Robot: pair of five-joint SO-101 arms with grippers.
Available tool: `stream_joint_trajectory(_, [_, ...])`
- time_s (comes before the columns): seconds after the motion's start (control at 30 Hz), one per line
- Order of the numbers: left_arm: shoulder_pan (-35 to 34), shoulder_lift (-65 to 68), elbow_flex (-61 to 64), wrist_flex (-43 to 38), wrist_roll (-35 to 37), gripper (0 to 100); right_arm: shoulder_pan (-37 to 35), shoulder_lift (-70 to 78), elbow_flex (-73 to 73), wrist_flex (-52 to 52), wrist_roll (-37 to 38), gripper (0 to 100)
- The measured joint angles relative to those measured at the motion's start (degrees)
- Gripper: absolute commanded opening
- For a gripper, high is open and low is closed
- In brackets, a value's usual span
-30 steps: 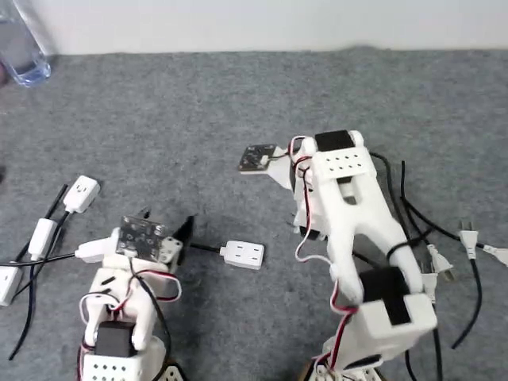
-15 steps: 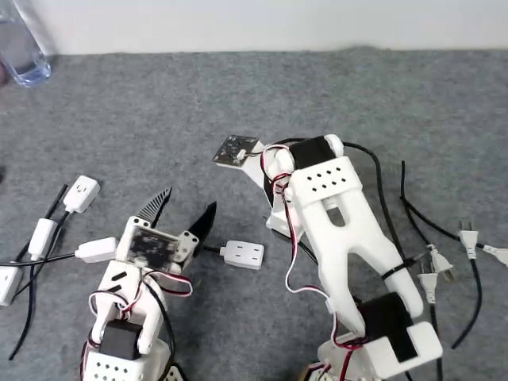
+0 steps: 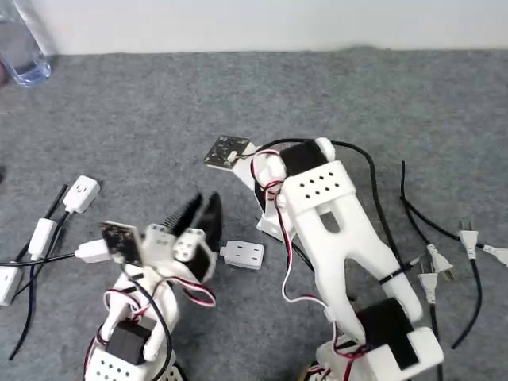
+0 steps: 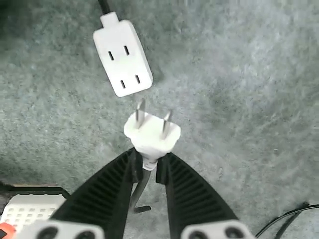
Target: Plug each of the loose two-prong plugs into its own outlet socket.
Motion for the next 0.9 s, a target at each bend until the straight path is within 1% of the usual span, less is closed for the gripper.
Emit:
stream_joint_trajectory(0.13, [1.1, 0.0, 0.0, 0.3, 0.2, 9, 0.2, -2.5, -0.4, 0.1, 0.0, 0.8])
stream_joint_trajectory(0.27, [1.2, 0.0, 0.0, 0.3, 0.2, 9, -1.9, -2.7, -0.2, 0.2, 0.0, 0.8])
stream_joint_trajectory(0.43, [1.2, 0.0, 0.0, 0.3, 0.2, 9, -4.8, -2.7, 1.1, -0.2, 2.9, 0.9])
stream_joint_trajectory(0.6, [1.5, 0.0, 0.0, 0.3, 0.2, 9, -6.6, -2.7, 1.1, -3.8, 3.5, 0.9])
stream_joint_trajectory(0.73, [1.5, 0.0, 0.0, 0.3, 0.2, 9, -6.5, -2.5, 1.1, -7.1, 3.5, 0.9])
stream_joint_trajectory(0.9, [1.5, 0.0, 0.0, 0.4, 0.2, 9, -7.5, 1.8, 1.1, -9.4, 3.5, 0.9])
